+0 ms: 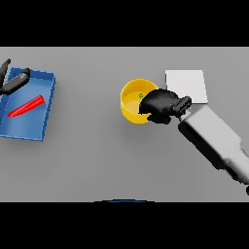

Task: Pick up the red beaker and tilt it to pour out 1 green nut into yellow bowl. Pick up the yellow bowl and place it on the metallic measuring scale.

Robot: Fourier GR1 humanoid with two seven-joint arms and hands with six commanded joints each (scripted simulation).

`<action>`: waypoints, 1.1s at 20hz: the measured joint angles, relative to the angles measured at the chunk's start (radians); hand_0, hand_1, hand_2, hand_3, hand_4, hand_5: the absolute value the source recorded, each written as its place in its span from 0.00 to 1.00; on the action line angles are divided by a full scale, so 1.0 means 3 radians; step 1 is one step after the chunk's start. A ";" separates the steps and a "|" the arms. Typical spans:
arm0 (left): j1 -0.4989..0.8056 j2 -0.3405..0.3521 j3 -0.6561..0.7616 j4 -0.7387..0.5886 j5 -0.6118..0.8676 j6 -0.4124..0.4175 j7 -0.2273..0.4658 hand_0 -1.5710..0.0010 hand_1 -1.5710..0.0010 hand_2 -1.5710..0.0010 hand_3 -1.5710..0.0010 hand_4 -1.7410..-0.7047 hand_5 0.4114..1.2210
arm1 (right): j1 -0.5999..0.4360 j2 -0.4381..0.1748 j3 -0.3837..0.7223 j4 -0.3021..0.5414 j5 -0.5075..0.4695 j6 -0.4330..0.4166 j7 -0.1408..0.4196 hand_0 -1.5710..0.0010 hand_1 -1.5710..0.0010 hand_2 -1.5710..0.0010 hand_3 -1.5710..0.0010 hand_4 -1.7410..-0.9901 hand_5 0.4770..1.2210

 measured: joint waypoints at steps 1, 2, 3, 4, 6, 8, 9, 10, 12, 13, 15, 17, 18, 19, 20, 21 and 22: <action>-0.0018 0.0003 0.0027 0.0022 0.0014 0.0011 -0.0036 1.00 1.00 1.00 1.00 0.91 0.36 | 0.0023 -0.0025 -0.0014 -0.0067 -0.0004 0.0013 0.0046 0.00 0.00 0.06 0.24 0.00 1.00; -0.0037 0.0001 0.0027 0.0011 0.0023 0.0005 0.0008 1.00 1.00 1.00 1.00 0.91 0.36 | 0.0050 -0.0051 -0.0025 -0.0134 -0.0013 0.0034 0.0074 0.00 0.00 0.05 0.25 0.00 1.00; -0.0035 -0.0034 0.0014 0.0024 0.0019 0.0021 -0.0019 1.00 1.00 1.00 1.00 0.91 0.36 | 0.0113 -0.0054 -0.0023 -0.0239 -0.0032 0.0072 0.0127 0.00 0.00 0.04 0.25 0.00 1.00; -0.0032 -0.0023 0.0014 0.0042 0.0009 0.0020 -0.0028 1.00 1.00 1.00 1.00 0.91 0.36 | 0.0129 -0.0083 -0.0045 -0.0275 -0.0042 0.0068 0.0105 0.03 0.00 0.03 0.25 0.00 1.00; -0.0029 -0.0028 0.0021 0.0011 0.0034 0.0011 -0.0007 1.00 1.00 1.00 1.00 0.90 0.37 | 0.0089 -0.0171 -0.0173 -0.0259 -0.0060 0.0065 0.0223 0.02 0.00 0.05 0.24 0.00 1.00; 0.0022 -0.0009 0.0056 -0.0055 0.0087 0.0004 0.0015 1.00 1.00 1.00 1.00 0.88 0.38 | 0.0055 -0.0235 -0.0238 -0.0223 -0.0046 -0.0022 0.0243 0.01 0.00 0.04 0.25 0.00 1.00; 0.0020 -0.0012 0.0058 -0.0100 0.0106 0.0002 0.0076 1.00 1.00 1.00 1.00 0.88 0.39 | -0.0016 -0.0287 -0.0290 -0.0119 -0.0036 -0.0096 0.0186 0.01 0.00 0.03 0.26 0.00 1.00; 0.0031 0.0004 0.0071 -0.0108 0.0119 -0.0007 0.0097 1.00 1.00 1.00 1.00 0.87 0.40 | -0.0031 -0.0322 -0.0334 -0.0077 -0.0044 -0.0148 0.0179 0.01 0.00 0.03 0.26 0.00 1.00; 0.0026 -0.0011 0.0063 -0.0096 0.0114 -0.0002 0.0127 1.00 1.00 1.00 1.00 0.87 0.40 | -0.0097 -0.0334 -0.0391 0.0106 -0.0018 -0.0315 0.0147 0.01 0.00 0.02 0.27 0.00 1.00; -0.0003 -0.0038 0.0050 -0.0102 0.0106 0.0020 0.0174 1.00 1.00 1.00 1.00 0.87 0.40 | -0.0114 -0.0380 -0.0432 0.0150 -0.0027 -0.0348 0.0124 0.00 0.00 0.02 0.27 0.00 1.00; 0.0074 -0.0011 0.0056 -0.0202 0.0119 0.0027 0.0143 1.00 1.00 1.00 1.00 0.86 0.42 | -0.0151 -0.0430 -0.0464 0.0414 0.0022 -0.0498 0.0065 0.00 0.00 0.01 0.26 0.00 1.00; 0.0065 -0.0006 0.0055 -0.0237 0.0125 0.0029 0.0251 1.00 1.00 1.00 1.00 0.86 0.43 | -0.0201 -0.0431 -0.0515 0.0628 0.0024 -0.0617 0.0042 0.00 0.00 0.01 0.27 0.00 1.00; 0.0112 0.0013 0.0058 -0.0280 0.0125 0.0032 0.0257 1.00 1.00 1.00 1.00 0.86 0.43 | -0.0237 -0.0430 -0.0536 0.0723 0.0020 -0.0636 0.0040 0.00 0.00 0.01 0.27 0.00 1.00; 0.0100 0.0005 0.0053 -0.0308 0.0126 0.0044 0.0298 1.00 1.00 1.00 1.00 0.85 0.43 | -0.0284 -0.0401 -0.0558 0.0860 0.0024 -0.0674 0.0065 0.00 0.00 0.02 0.26 0.00 1.00; 0.0138 0.0018 0.0065 -0.0314 0.0148 0.0022 0.0286 1.00 1.00 1.00 1.00 0.85 0.44 | -0.0295 -0.0411 -0.0568 0.0972 0.0032 -0.0712 0.0026 0.00 0.00 0.02 0.26 0.00 1.00; 0.0134 0.0014 0.0056 -0.0316 0.0140 0.0027 0.0342 1.00 1.00 1.00 1.00 0.85 0.45 | -0.0316 -0.0398 -0.0584 0.1094 0.0039 -0.0771 0.0015 0.00 0.00 0.03 0.26 0.00 1.00; 0.0107 0.0006 0.0048 -0.0322 0.0138 0.0027 0.0370 1.00 1.00 1.00 1.00 0.85 0.45 | -0.0332 -0.0380 -0.0597 0.1212 0.0077 -0.0842 0.0002 0.00 0.00 0.05 0.25 0.00 1.00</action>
